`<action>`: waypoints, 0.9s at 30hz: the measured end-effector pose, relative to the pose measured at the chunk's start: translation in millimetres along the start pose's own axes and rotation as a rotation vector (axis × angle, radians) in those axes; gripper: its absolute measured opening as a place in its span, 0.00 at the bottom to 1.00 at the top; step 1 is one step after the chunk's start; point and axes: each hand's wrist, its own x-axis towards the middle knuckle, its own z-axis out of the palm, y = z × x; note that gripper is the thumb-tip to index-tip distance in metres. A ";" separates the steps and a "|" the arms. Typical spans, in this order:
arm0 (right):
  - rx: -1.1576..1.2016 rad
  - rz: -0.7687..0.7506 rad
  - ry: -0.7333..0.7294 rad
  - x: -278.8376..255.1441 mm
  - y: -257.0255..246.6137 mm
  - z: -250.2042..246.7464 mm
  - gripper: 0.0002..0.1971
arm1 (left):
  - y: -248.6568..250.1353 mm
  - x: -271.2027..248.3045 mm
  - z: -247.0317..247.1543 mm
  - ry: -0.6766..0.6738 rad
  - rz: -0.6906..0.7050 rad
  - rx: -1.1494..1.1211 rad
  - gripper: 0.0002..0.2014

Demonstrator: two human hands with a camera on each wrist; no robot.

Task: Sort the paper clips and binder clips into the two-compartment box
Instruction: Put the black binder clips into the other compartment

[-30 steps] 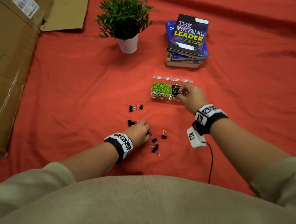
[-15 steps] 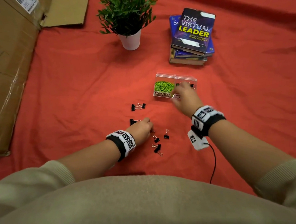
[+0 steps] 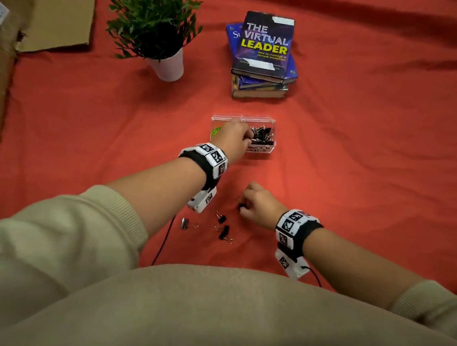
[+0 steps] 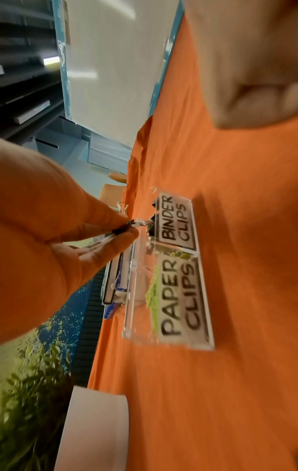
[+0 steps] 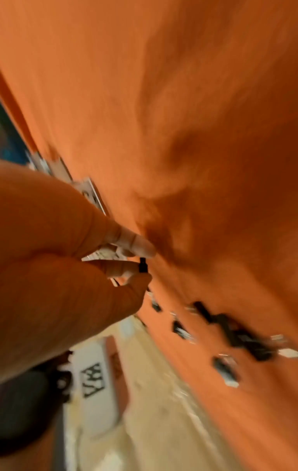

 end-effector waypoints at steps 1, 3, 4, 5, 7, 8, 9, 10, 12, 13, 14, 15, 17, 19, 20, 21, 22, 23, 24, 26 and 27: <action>0.073 0.039 0.077 -1.1 2.9 -7.8 0.06 | 3.9 8.7 1.0 0.004 0.002 -0.001 0.08; 0.210 0.114 0.222 -0.7 8.7 -28.3 0.05 | 8.9 22.9 4.4 0.009 0.011 0.016 0.07; 0.249 0.139 0.285 1.0 12.1 -39.9 0.05 | 10.5 28.4 6.6 0.007 0.018 0.037 0.07; 0.259 0.148 0.339 3.6 15.9 -52.3 0.06 | 11.0 32.7 9.9 0.000 0.029 0.065 0.06; 0.236 0.154 0.410 11.9 21.8 -76.9 0.06 | 8.6 38.9 18.6 -0.020 0.048 0.130 0.05; 0.226 0.154 0.433 17.4 23.5 -88.4 0.06 | 6.9 40.4 22.6 -0.026 0.049 0.174 0.05; 0.214 0.154 0.449 24.0 24.8 -98.5 0.06 | 5.2 41.1 25.6 -0.027 0.053 0.221 0.04; 0.198 0.157 0.456 30.9 25.4 -107.1 0.06 | 3.1 41.4 27.7 -0.026 0.061 0.262 0.06; 0.148 0.159 0.445 45.9 23.6 -116.7 0.07 | -1.8 39.6 27.9 -0.021 0.093 0.299 0.11; 0.116 0.158 0.436 53.8 22.6 -118.3 0.07 | -4.6 36.9 26.1 0.002 0.113 0.288 0.13; 0.078 0.156 0.422 60.9 21.4 -118.6 0.07 | -7.7 33.0 22.7 0.036 0.122 0.259 0.13; 0.031 0.158 0.402 66.9 20.2 -118.4 0.08 | -11.9 27.6 18.1 0.076 0.120 0.218 0.13; -0.071 0.169 0.342 76.3 19.2 -116.4 0.09 | -23.3 14.1 7.5 0.137 0.086 0.135 0.12; -0.134 0.175 0.315 81.3 19.6 -111.9 0.13 | -38.9 -4.2 -2.5 0.146 0.025 0.056 0.11; -0.143 0.160 0.341 81.1 17.9 -108.7 0.15 | -48.0 -15.1 -6.7 0.144 -0.009 0.024 0.09; -0.135 0.123 0.385 79.2 14.1 -103.9 0.17 | -58.2 -27.2 -9.8 0.139 -0.043 0.003 0.08; -0.119 0.062 0.419 75.4 7.5 -97.7 0.17 | -68.8 -40.7 -11.8 0.127 -0.078 -0.003 0.07; -0.107 -0.001 0.403 70.6 -1.0 -88.8 0.17 | -79.7 -55.1 -12.2 0.106 -0.114 0.007 0.06; -0.107 -0.061 0.320 64.0 -10.6 -77.9 0.16 | -90.3 -69.3 -11.7 0.073 -0.152 0.026 0.06; -0.143 -0.147 0.017 47.6 -29.2 -50.9 0.14 | -107.8 -96.5 -8.9 0.003 -0.211 0.076 0.08; -0.165 -0.174 -0.124 39.4 -36.9 -36.0 0.13 | -114.4 -107.8 -7.1 -0.021 -0.231 0.096 0.09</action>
